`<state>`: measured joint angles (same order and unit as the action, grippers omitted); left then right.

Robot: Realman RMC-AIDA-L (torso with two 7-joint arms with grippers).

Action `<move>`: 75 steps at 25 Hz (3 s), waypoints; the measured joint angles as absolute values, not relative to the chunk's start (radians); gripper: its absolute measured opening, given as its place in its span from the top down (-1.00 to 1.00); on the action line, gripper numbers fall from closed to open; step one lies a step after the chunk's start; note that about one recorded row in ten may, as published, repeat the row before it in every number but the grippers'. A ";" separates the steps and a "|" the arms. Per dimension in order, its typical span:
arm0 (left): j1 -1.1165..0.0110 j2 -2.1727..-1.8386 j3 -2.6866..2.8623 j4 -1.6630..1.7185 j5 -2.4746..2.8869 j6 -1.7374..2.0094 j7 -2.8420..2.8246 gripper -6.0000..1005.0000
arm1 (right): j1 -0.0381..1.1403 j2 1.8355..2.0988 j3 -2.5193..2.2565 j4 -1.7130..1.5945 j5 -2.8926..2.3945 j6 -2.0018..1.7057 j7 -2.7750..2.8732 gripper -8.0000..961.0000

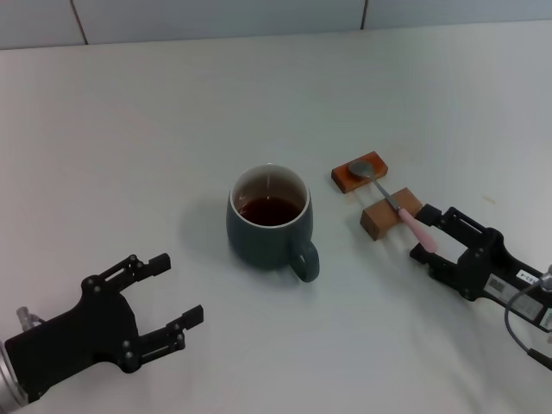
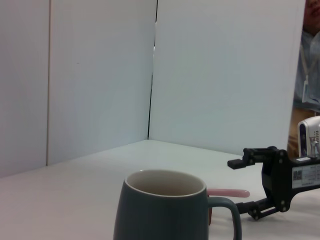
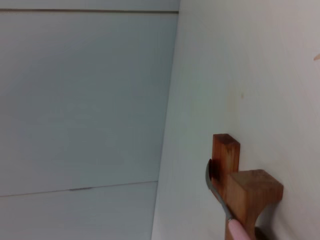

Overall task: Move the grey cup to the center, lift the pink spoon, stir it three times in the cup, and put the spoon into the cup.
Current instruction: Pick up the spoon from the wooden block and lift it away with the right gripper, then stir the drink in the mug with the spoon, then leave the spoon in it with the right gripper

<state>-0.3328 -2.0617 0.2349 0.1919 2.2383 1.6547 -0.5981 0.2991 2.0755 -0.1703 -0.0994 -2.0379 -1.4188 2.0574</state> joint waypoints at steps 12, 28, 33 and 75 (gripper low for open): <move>-0.333 -2.060 0.225 0.194 2.238 1.672 -0.595 -0.61 | 0.321 2.078 -0.159 -0.082 -2.032 -1.389 2.057 -0.62; -0.334 -2.060 0.214 0.193 2.238 1.689 -0.594 -0.61 | 0.314 2.079 -0.151 -0.067 -2.028 -1.367 2.056 0.31; -0.333 -2.060 0.215 0.193 2.238 1.695 -0.595 -0.61 | 0.307 2.078 -0.118 -0.066 -2.026 -1.396 1.977 0.66; -0.354 -2.060 0.213 0.195 2.223 1.687 -0.590 -0.61 | 0.611 1.979 -0.403 -0.616 -2.037 -1.894 1.343 0.74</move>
<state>-0.3538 -2.0600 0.2132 0.1951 2.2235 1.6872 -0.5895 0.6110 1.9794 -0.4031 -0.6160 -2.0375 -1.8943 1.3428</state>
